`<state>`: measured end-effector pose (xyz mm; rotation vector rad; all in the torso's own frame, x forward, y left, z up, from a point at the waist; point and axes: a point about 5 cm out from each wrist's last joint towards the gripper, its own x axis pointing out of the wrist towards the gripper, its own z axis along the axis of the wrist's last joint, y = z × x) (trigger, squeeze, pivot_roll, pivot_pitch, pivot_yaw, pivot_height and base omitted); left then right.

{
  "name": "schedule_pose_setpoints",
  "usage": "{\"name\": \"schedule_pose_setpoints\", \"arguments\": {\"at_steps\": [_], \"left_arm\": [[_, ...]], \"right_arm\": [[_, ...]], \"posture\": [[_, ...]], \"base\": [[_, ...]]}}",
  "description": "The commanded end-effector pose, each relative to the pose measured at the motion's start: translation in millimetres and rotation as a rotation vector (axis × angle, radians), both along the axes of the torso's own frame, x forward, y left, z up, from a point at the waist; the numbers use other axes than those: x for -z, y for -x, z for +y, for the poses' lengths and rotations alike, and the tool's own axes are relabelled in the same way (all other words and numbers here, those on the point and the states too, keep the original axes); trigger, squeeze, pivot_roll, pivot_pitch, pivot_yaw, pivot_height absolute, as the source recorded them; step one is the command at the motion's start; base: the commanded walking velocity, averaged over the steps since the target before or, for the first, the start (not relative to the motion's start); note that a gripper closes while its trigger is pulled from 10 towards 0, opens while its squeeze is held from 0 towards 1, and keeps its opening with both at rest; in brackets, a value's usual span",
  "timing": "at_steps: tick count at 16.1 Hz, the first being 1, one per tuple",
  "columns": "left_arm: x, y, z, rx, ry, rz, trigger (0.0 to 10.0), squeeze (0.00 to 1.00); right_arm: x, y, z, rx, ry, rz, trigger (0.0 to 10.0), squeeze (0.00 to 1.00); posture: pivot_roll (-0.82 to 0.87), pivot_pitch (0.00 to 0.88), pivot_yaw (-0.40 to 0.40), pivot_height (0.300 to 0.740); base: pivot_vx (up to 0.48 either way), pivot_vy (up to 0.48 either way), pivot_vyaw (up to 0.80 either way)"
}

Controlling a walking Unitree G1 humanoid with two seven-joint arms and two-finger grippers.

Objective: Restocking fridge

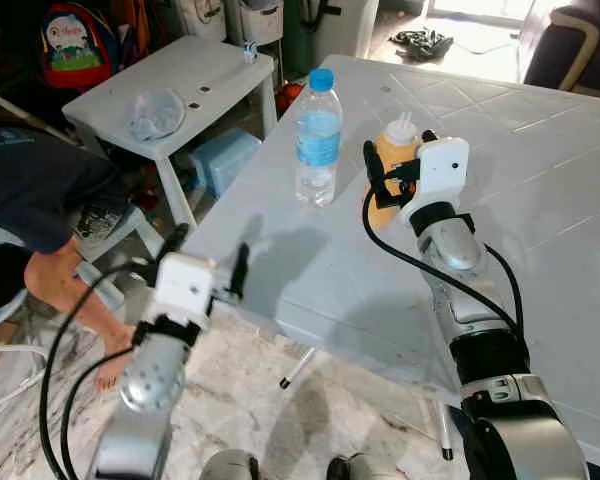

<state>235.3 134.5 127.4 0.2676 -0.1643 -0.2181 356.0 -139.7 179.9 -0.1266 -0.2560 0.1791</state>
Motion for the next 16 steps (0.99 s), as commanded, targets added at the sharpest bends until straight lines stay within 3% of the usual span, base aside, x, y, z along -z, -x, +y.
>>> {"name": "schedule_pose_setpoints", "arguments": {"at_steps": [1,2,3,4,9,10,13,16], "left_arm": [[-3.1,5.4,-3.9,0.020,-0.022,-0.023,10.0,0.00],[-2.8,6.2,-2.0,0.001,-0.033,-0.031,10.0,0.00],[0.0,5.8,2.4,-0.016,-0.070,-0.036,10.0,0.00],[2.6,5.0,8.0,-0.019,-0.127,-0.054,10.0,0.00],[4.3,-6.2,21.5,-0.095,-0.083,-0.013,10.0,0.00],[4.9,-8.5,24.4,-0.112,-0.074,-0.006,10.0,0.00],[3.5,-14.6,29.5,-0.134,-0.069,-0.006,10.0,0.00],[5.1,-18.6,32.1,-0.174,-0.048,0.016,10.0,0.00]], "right_arm": [[-4.1,-3.6,-1.0,0.006,-0.009,-0.015,10.0,0.00],[-4.8,-4.4,-0.5,0.000,-0.015,-0.018,4.2,0.00],[-5.3,-5.0,-0.2,0.000,-0.016,-0.019,1.1,0.00],[-5.7,-5.4,0.3,0.000,-0.017,-0.022,0.5,0.00],[-2.2,-2.6,0.0,-0.004,-0.020,-0.021,0.9,0.00],[-1.9,-1.5,0.4,-0.004,-0.021,-0.022,0.2,0.00],[1.7,3.9,2.4,-0.009,-0.029,-0.013,1.9,0.00],[2.4,10.1,2.7,-0.010,-0.042,-0.013,1.8,0.00]], "posture": [[0.10,0.095,0.024,0.740],[0.10,0.096,0.024,0.740],[0.11,0.095,0.023,0.740],[0.10,0.096,0.024,0.740],[0.10,0.098,0.020,0.740],[0.09,0.098,0.019,0.740],[0.09,0.095,0.015,0.740],[0.09,0.090,0.013,0.740]], "base": [[0.000,0.000,0.00],[0.000,0.000,0.00],[0.000,0.000,0.00],[0.000,0.000,0.00],[0.000,0.000,0.00],[0.000,0.000,0.00],[0.000,0.000,0.00],[0.000,0.000,0.00]]}}
